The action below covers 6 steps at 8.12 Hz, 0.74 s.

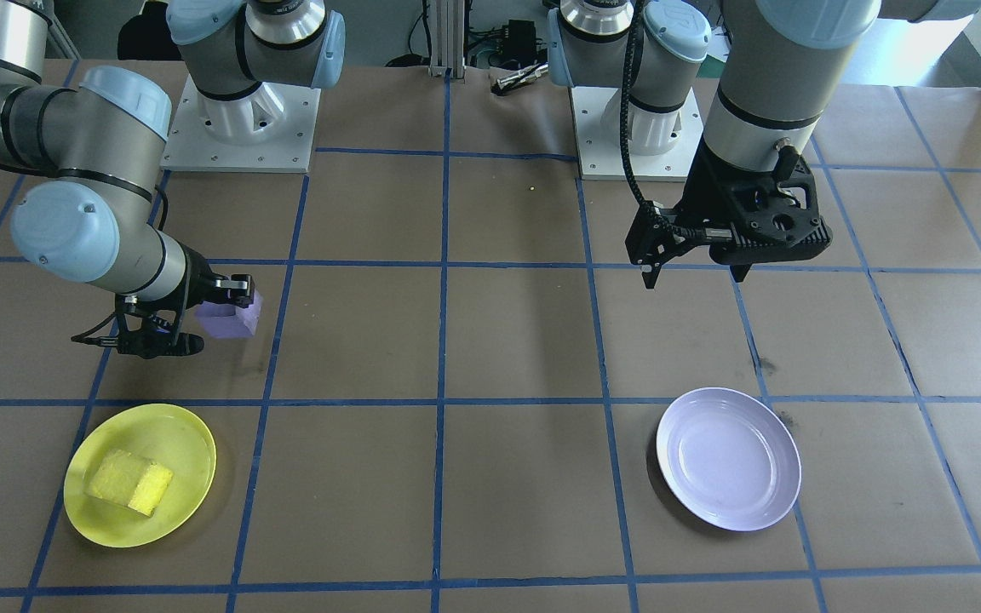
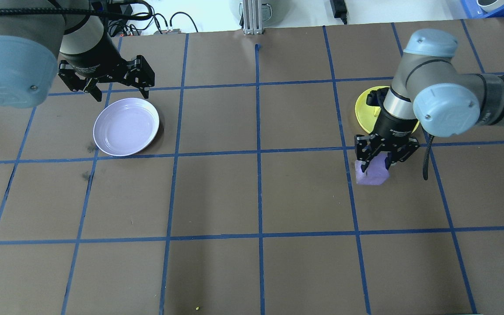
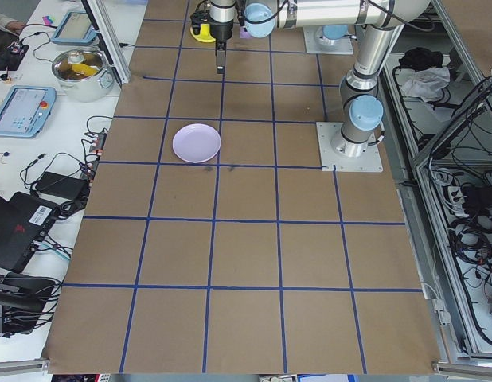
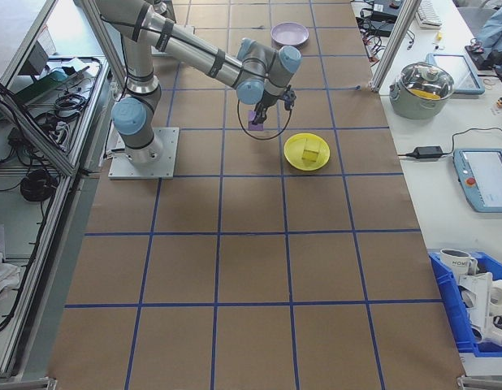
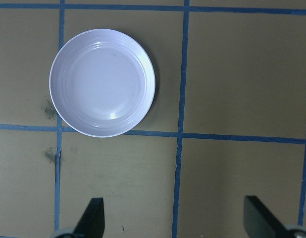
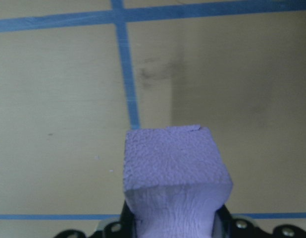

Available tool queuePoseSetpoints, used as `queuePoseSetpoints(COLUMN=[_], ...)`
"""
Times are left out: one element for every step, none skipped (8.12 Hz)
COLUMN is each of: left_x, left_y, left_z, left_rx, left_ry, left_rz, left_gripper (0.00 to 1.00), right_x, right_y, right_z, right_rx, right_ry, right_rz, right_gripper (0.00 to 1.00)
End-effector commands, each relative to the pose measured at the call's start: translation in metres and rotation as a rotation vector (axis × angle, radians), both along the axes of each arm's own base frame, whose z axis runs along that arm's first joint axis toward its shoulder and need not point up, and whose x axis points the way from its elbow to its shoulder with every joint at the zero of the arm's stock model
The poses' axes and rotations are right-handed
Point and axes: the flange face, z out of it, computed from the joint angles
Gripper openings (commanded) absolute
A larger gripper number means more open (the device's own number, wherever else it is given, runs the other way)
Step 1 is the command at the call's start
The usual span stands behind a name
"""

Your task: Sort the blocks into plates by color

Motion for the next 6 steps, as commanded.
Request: queuePoseSetpoints(left_x=[0.0, -0.002, -0.001, 0.0, 0.0, -0.001], left_y=[-0.002, -0.001, -0.005, -0.004, -0.003, -0.002], left_z=[-0.001, -0.001, -0.001, -0.001, 0.001, 0.001], left_rx=[0.002, 0.002, 0.0, 0.008, 0.006, 0.006], left_ry=[0.007, 0.012, 0.006, -0.001, -0.001, 0.001], left_rz=[0.0, -0.002, -0.002, -0.001, -0.001, -0.001], left_gripper=[1.0, 1.0, 1.0, 1.0, 1.0, 1.0], right_x=[0.122, 0.167, 0.207, 0.251, 0.291, 0.319], right_y=[0.001, 0.005, 0.012, 0.017, 0.017, 0.025], right_z=[0.015, 0.02, 0.017, 0.007, -0.002, -0.016], right_rx=[-0.003, -0.068, -0.095, -0.153, -0.242, -0.237], right_ry=[-0.063, -0.111, -0.161, -0.218, -0.247, -0.252], right_rz=[-0.051, -0.083, -0.097, -0.062, -0.068, -0.044], right_gripper=[0.59, 0.59, 0.59, 0.62, 0.68, 0.68])
